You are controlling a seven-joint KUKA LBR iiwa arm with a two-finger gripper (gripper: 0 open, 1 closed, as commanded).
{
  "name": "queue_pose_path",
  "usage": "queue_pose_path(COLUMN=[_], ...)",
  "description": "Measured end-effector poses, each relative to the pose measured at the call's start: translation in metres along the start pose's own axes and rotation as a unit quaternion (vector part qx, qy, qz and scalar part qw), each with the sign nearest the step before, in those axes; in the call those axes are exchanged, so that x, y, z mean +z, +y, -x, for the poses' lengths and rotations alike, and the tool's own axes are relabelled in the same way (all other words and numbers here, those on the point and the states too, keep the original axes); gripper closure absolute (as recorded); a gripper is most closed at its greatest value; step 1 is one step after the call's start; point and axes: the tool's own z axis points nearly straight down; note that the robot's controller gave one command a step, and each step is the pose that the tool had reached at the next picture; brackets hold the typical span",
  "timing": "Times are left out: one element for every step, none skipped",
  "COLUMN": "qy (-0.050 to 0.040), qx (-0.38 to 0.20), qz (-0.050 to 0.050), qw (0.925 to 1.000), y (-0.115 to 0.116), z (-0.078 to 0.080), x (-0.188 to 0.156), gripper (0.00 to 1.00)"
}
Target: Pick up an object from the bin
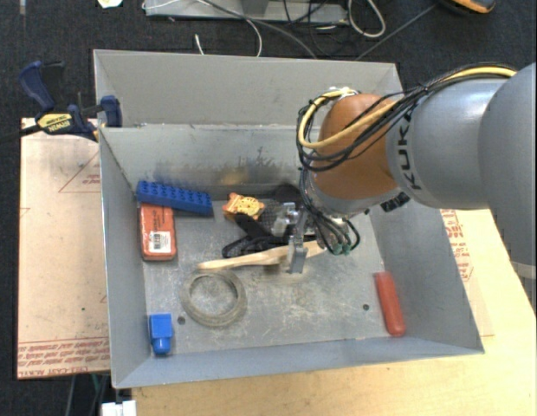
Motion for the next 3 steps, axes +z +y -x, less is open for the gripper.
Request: queue_pose_path(qy=[0.0019, 0.0008, -0.0012], qx=[0.000, 0.000, 0.000], qz=[0.000, 0.000, 0.000], qw=[1.0000, 1.0000, 1.0000], y=[0.001, 0.001, 0.001], z=[0.000, 0.001, 0.002], x=[-0.039, -0.083, -0.105], gripper=[1.00, 1.00, 1.00])
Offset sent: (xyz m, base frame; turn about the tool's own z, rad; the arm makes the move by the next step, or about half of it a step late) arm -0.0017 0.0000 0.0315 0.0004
